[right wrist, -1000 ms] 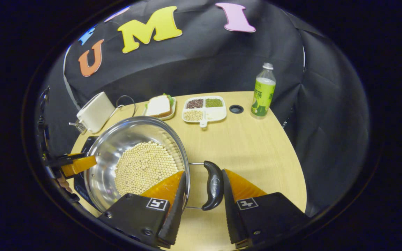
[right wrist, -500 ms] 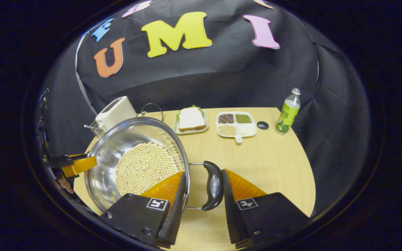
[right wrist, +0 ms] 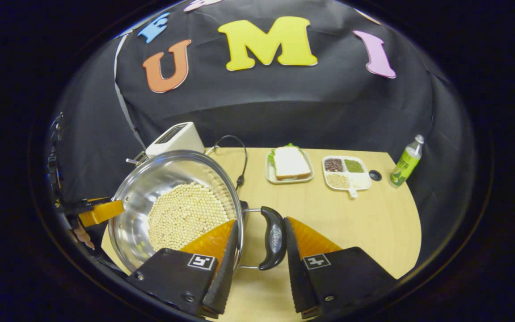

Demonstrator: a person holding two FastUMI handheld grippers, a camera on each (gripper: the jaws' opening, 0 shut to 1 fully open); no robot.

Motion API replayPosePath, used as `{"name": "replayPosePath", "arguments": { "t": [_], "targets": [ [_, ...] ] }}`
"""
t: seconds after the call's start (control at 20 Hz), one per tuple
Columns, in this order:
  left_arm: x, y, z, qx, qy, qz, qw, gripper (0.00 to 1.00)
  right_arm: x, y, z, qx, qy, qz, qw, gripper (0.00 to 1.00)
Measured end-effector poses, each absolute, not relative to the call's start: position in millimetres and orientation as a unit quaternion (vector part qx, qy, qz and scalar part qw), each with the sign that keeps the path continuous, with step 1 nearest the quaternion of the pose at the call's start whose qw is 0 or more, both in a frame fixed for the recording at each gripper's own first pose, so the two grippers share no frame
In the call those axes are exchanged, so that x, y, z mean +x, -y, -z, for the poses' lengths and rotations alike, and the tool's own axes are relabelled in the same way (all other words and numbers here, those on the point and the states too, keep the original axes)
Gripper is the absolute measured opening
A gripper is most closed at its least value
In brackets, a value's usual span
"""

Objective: First push the handle of the pot to place it horizontally, then grasp the pot with both hands and set it on the induction cooktop.

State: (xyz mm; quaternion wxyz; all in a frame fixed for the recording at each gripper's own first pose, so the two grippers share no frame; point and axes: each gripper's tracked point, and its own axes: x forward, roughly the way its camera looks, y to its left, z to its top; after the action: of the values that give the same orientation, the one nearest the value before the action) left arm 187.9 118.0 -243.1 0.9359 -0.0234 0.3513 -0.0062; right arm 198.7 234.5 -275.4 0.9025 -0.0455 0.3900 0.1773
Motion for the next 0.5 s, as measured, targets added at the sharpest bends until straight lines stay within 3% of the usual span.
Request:
{"name": "replayPosePath", "arguments": {
  "t": [0.5],
  "targets": [
    [203.9,-154.0,282.7,-0.038,-0.371,-0.018,0.928,0.56,210.7,-275.3,322.5,-0.052,-0.414,-0.181,0.891,0.56]
  ]
}}
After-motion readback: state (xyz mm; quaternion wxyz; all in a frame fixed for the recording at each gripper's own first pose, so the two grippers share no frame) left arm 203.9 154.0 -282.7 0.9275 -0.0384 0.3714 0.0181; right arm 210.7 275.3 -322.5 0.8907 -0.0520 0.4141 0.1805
